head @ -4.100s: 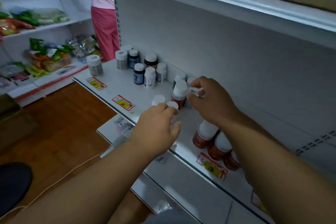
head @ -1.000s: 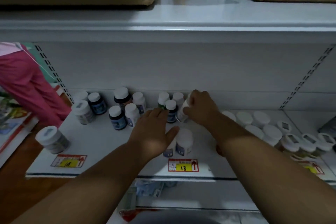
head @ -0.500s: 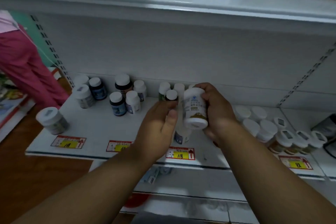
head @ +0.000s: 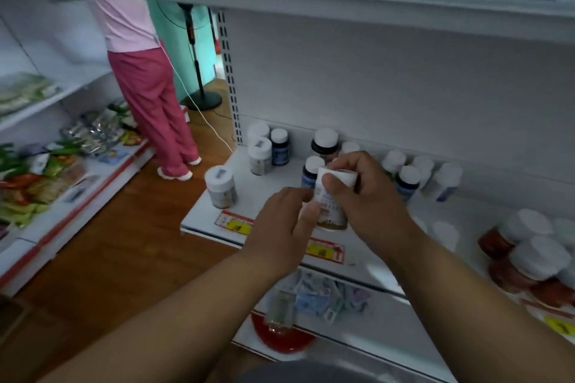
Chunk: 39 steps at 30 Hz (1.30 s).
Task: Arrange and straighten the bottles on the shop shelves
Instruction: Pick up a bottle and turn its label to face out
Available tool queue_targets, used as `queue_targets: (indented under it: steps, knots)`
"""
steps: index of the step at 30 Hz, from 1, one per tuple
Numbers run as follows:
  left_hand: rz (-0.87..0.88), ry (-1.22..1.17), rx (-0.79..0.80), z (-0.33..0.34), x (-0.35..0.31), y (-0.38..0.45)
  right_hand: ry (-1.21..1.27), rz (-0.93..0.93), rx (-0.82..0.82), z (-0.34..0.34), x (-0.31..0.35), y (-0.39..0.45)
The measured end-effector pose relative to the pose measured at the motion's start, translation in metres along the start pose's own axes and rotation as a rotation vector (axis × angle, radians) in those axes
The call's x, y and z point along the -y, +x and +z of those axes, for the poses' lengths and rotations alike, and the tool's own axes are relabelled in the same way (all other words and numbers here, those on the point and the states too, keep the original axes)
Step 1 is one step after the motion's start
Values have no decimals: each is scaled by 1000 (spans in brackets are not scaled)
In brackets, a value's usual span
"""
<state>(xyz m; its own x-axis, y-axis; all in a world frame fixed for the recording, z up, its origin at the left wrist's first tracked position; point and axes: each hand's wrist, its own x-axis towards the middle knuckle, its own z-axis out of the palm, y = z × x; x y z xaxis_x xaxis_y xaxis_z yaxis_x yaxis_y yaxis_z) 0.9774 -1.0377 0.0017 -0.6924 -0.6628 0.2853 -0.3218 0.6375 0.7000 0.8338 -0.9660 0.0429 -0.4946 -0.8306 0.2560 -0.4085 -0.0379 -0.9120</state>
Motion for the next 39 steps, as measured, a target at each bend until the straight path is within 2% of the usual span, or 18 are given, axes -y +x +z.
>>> queue_targets:
  steps: [3, 7, 9, 12, 15, 20, 29, 34, 39]
  knots:
    - [3, 188, -19, -44, 41, 3, -90, 56, -5, 49, -1, 13]
    - [181, 485, -108, -98, 94, 9, -279, 86, 75, 109, -13, 29]
    - [196, 593, -27, -115, 115, 15, -377, 47, 107, 131, -20, 34]
    - [161, 670, 196, -122, 140, 25, -467, -32, 158, 154, -29, 41]
    - [177, 678, 286, -117, 153, 32, -545, -87, 183, 166, -35, 48]
    - [199, 654, 199, -111, 163, 37, -583, -89, 209, 170, -37, 59]
    - [223, 655, 142, -110, 160, 35, -588, -141, 227, 170, -35, 57]
    - [350, 580, 30, -107, 126, 42, -514, -175, 69, 147, -22, 39]
    - [481, 439, -12, -73, 73, 61, -547, -217, -116, 73, -12, 29]
